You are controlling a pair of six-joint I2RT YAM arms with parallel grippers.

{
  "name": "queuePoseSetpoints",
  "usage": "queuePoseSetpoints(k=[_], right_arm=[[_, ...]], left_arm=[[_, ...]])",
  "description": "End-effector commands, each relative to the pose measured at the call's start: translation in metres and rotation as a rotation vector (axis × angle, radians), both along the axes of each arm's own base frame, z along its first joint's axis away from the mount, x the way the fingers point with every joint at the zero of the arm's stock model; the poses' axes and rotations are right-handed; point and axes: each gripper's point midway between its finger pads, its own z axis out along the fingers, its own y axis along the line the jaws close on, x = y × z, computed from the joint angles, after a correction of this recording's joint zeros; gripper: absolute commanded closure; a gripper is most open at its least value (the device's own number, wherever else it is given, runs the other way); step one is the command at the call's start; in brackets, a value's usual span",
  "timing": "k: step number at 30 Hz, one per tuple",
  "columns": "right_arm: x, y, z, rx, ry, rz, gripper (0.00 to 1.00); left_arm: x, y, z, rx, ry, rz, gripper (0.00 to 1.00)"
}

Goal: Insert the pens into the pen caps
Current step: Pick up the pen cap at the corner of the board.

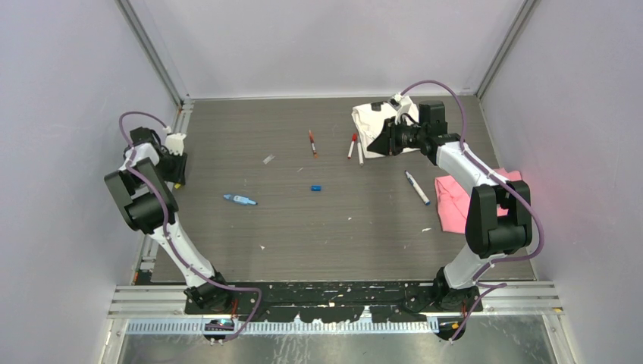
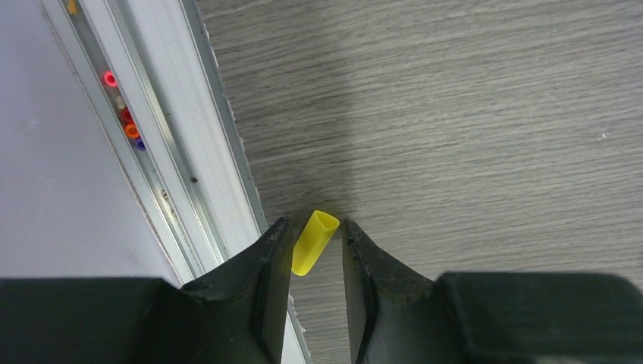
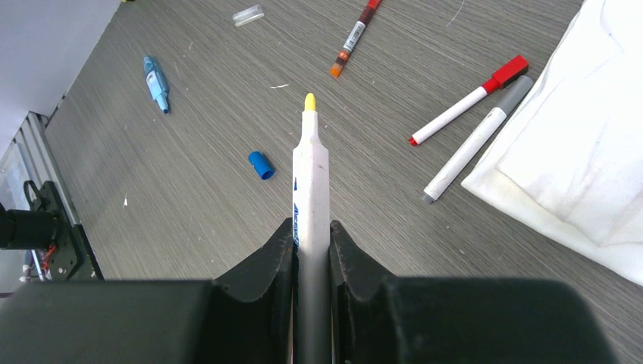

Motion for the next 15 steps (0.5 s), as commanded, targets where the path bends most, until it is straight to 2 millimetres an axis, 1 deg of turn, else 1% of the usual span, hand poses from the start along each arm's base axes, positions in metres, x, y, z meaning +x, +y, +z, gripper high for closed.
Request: queuePoseSetpoints(k=[1, 4, 6, 9, 12, 14, 15], right_arm=[[0.006, -0.001, 0.025, 0.004, -0.088, 0.012, 0.99], [0.006, -0.001, 0.027, 0.004, -0.095, 0.011, 0.99], [0.005, -0.002, 0.028, 0.004, -0.099, 0.010, 0.99], [0.005, -0.002, 0.032, 0.007, -0.110, 0.007, 0.99], [0.004, -0.003, 0.035, 0.009, -0.122, 0.004, 0.99], [0.002, -0.004, 0.037, 0.009, -0.128, 0.003, 0.99], [0.001, -0.004, 0.038, 0.010, -0.133, 0.003, 0.99]], left_arm=[[-0.006, -0.001, -0.002, -0.017, 0.010, 0.000, 0.70], [-0.010, -0.003, -0.005, -0.026, 0.021, 0.011, 0.76], [-0.014, -0.006, -0.007, -0.032, 0.029, 0.021, 0.77], [-0.021, -0.011, -0.007, -0.050, 0.043, 0.048, 0.84], [-0.029, -0.023, -0.006, -0.098, 0.060, 0.080, 0.95], [-0.033, -0.033, -0.005, -0.105, 0.071, 0.090, 0.99], [-0.036, -0.040, -0.004, -0.101, 0.073, 0.095, 0.99]])
